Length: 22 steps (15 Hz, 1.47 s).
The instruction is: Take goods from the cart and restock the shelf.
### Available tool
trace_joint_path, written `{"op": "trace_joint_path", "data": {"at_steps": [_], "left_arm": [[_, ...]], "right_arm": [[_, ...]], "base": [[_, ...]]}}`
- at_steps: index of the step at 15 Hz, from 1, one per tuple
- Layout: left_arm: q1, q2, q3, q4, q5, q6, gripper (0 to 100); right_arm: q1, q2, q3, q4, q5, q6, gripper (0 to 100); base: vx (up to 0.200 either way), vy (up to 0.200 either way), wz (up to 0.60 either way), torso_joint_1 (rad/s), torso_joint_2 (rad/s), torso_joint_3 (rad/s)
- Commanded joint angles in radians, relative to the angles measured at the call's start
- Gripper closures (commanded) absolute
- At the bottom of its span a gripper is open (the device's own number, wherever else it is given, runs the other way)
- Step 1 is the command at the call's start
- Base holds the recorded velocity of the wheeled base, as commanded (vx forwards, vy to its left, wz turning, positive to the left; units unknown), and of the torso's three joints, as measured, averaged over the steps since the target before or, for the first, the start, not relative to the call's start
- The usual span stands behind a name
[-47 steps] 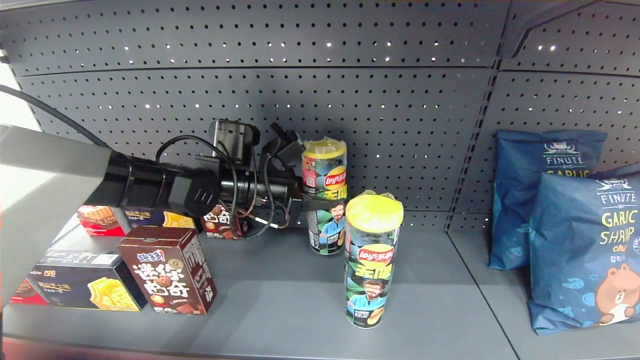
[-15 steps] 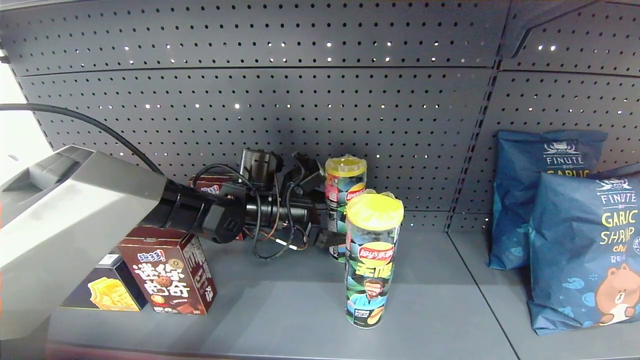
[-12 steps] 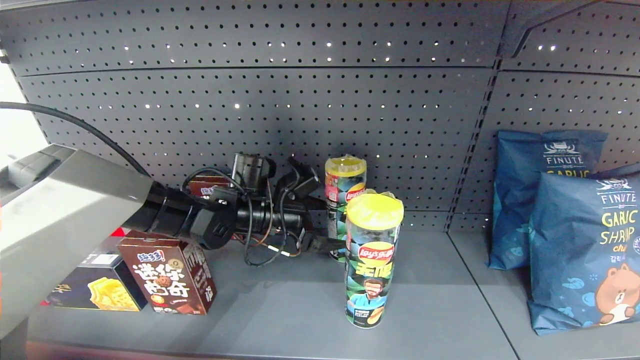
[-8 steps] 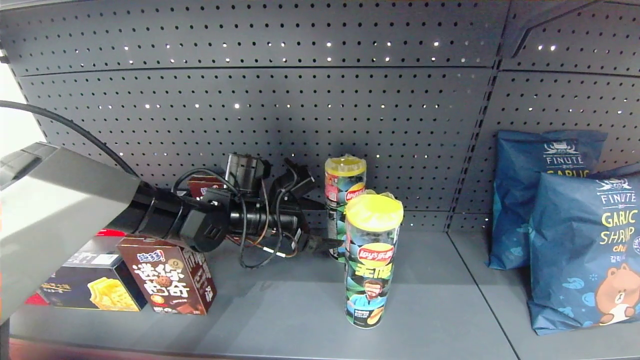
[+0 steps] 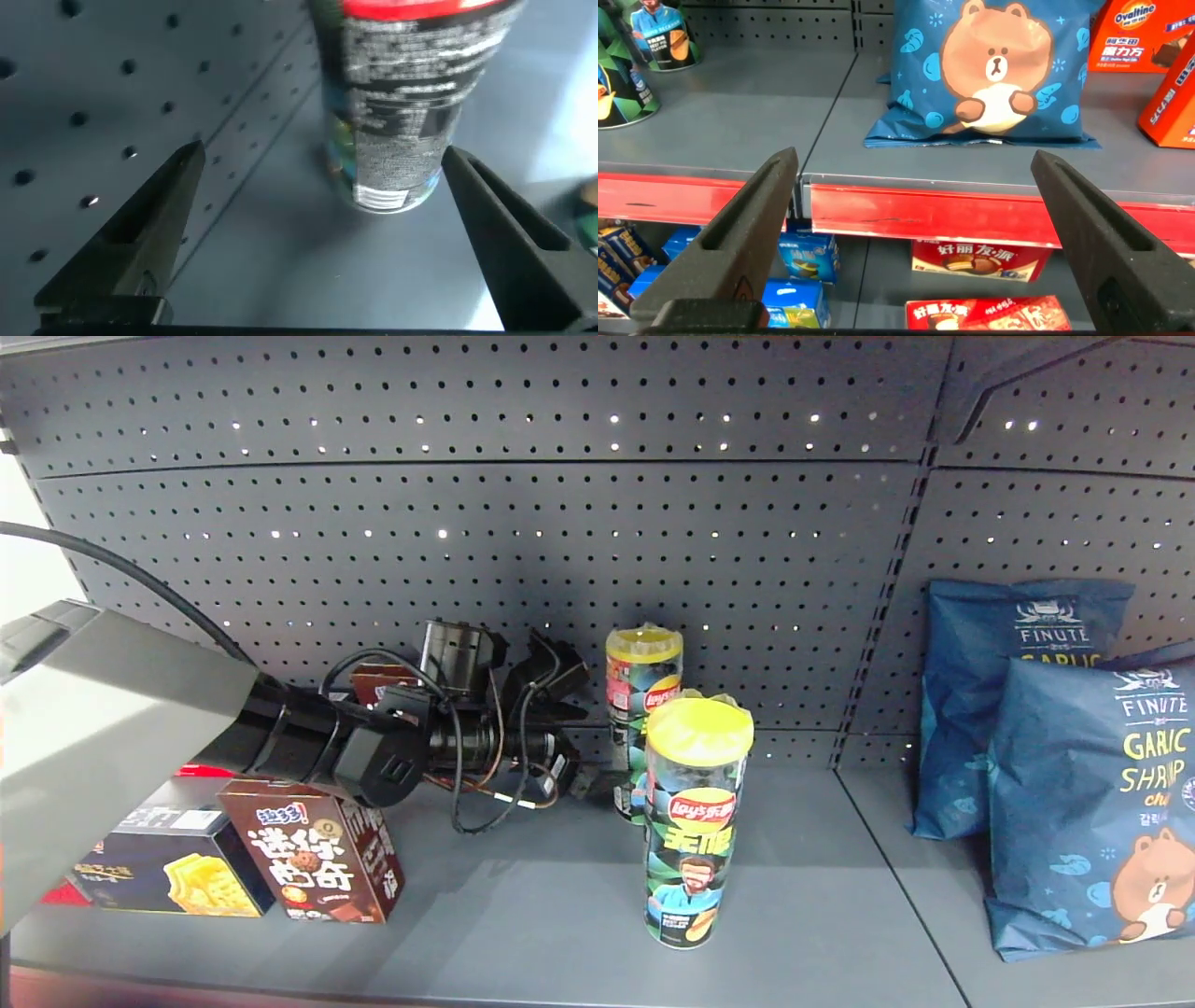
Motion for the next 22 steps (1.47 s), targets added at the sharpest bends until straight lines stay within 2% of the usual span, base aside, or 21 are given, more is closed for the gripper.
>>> {"op": "trace_joint_path", "data": {"at_steps": [1,4,8,13,16,21,22], "left_arm": [[-0.003,-0.001,0.004,-0.024,0.038,-0.006,0],[-0.017,-0.003,0.047,-0.077,0.092,-0.009,0],[-0.019,-0.006,0.105,-0.131,0.107,-0.021,0],[-0.014,-0.006,0.107,-0.139,0.143,-0.027,0],[-0.014,-0.004,0.107,-0.183,0.169,-0.070,0],[-0.014,-0.006,0.104,-0.186,0.178,-0.071,0],[-0.019,-0.007,0.097,-0.208,0.181,-0.062,0]], "right_arm": [[0.001,0.001,0.000,0.000,0.000,-0.001,0],[0.001,0.001,0.000,0.000,0.000,-0.001,0],[0.001,0.001,0.000,0.000,0.000,-0.001,0],[0.001,0.001,0.000,0.000,0.000,-0.001,0],[0.001,0.001,0.000,0.000,0.000,-0.001,0],[0.001,0.001,0.000,0.000,0.000,-0.001,0],[0.001,0.001,0.000,0.000,0.000,-0.001,0]], "base": [[0.000,0.000,0.00,0.000,0.00,0.000],[0.000,0.000,0.00,0.000,0.00,0.000],[0.000,0.000,0.00,0.000,0.00,0.000],[0.000,0.000,0.00,0.000,0.00,0.000],[0.000,0.000,0.00,0.000,0.00,0.000],[0.000,0.000,0.00,0.000,0.00,0.000],[0.000,0.000,0.00,0.000,0.00,0.000]]}}
